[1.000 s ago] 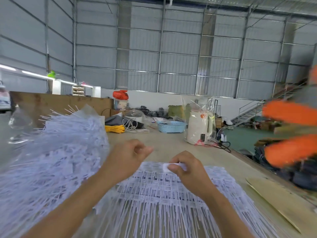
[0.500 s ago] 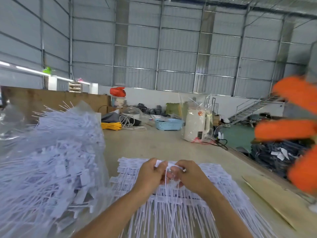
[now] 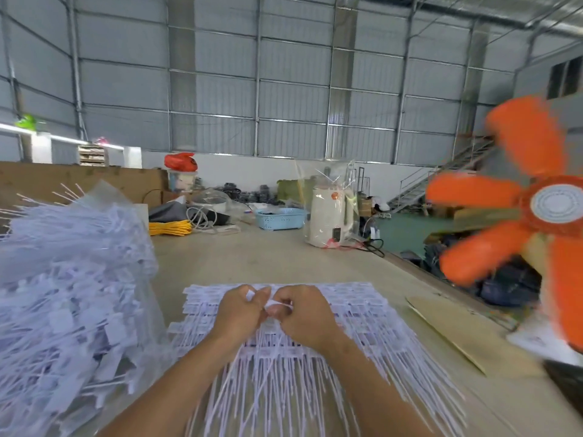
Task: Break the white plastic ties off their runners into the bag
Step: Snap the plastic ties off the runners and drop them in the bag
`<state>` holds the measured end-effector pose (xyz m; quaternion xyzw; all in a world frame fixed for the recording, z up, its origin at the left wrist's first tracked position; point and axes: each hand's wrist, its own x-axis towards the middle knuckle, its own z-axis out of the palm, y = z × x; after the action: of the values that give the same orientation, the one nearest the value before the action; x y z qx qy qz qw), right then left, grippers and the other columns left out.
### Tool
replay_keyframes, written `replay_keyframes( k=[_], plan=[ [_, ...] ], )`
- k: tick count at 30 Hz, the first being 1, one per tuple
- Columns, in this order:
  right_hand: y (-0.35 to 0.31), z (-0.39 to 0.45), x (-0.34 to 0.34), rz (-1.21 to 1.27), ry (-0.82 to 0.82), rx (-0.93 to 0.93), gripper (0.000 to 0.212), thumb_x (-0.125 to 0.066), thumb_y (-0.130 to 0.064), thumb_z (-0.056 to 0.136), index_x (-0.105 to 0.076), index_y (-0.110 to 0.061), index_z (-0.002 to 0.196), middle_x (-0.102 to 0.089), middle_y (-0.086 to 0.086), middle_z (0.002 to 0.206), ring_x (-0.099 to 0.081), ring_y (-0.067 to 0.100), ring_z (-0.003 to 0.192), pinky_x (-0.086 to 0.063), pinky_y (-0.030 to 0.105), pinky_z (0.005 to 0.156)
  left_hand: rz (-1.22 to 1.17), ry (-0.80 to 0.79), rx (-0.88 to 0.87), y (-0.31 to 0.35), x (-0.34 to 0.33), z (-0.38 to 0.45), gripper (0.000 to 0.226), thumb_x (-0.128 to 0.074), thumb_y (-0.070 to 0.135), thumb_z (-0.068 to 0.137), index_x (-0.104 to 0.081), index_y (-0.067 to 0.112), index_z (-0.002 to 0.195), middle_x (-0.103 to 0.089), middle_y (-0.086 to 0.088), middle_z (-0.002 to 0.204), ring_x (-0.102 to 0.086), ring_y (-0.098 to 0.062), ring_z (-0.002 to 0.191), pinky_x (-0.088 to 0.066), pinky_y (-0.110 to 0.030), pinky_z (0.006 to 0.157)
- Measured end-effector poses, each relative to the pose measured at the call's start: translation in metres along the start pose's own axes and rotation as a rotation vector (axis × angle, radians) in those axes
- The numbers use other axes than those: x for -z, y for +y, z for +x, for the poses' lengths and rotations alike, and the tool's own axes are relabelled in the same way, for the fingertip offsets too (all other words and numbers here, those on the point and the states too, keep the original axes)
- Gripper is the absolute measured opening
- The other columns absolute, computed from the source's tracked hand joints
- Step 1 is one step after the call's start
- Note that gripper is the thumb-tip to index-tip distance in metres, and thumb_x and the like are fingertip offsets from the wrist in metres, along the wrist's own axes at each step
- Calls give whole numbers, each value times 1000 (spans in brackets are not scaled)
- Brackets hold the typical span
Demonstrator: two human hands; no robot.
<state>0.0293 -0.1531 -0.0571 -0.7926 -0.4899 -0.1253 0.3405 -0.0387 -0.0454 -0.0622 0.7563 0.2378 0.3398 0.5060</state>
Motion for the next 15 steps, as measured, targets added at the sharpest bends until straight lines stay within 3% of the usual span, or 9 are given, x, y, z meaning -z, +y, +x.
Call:
replay_keyframes(
  k=[2,4,9,12,15],
  plan=[
    [1,-1,0,-218,3,94,14,-54,-21,90,-66,-14,93,-64,7,98,-57,27,93,-34,28,64,-48,-24,59,-1,1,0,48,-61,23,92,-41,13,49,-46,-3,41,-37,-15,34,-28,-23,41],
    [1,-1,5,-274,35,164,13,-53,-20,90,-64,-15,93,-62,4,99,-56,26,95,-34,28,64,-145,-63,120,0,3,0,48,-61,21,92,-40,13,50,-42,1,35,-32,-11,26,-24,-16,34],
    [-1,3,19,-33,88,221,14,-56,-9,88,-64,0,81,-61,15,82,-55,32,78,-42,38,65,-330,-94,150,15,5,2,35,-60,20,93,-47,10,62,-39,2,36,-26,-10,28,-21,-15,35],
    [-1,3,25,140,58,170,17,-59,-4,87,-63,7,75,-59,20,71,-52,30,68,-39,34,61,-362,-69,108,20,6,-1,35,-60,21,93,-49,8,63,-37,3,36,-25,-9,28,-21,-15,35],
    [-4,0,31,336,-4,99,25,-60,0,86,-59,-6,61,-46,-1,52,-39,6,49,-31,20,53,-351,-48,60,21,-2,-5,41,-61,20,92,-48,10,55,-36,3,35,-25,-9,28,-20,-15,33]
  ],
)
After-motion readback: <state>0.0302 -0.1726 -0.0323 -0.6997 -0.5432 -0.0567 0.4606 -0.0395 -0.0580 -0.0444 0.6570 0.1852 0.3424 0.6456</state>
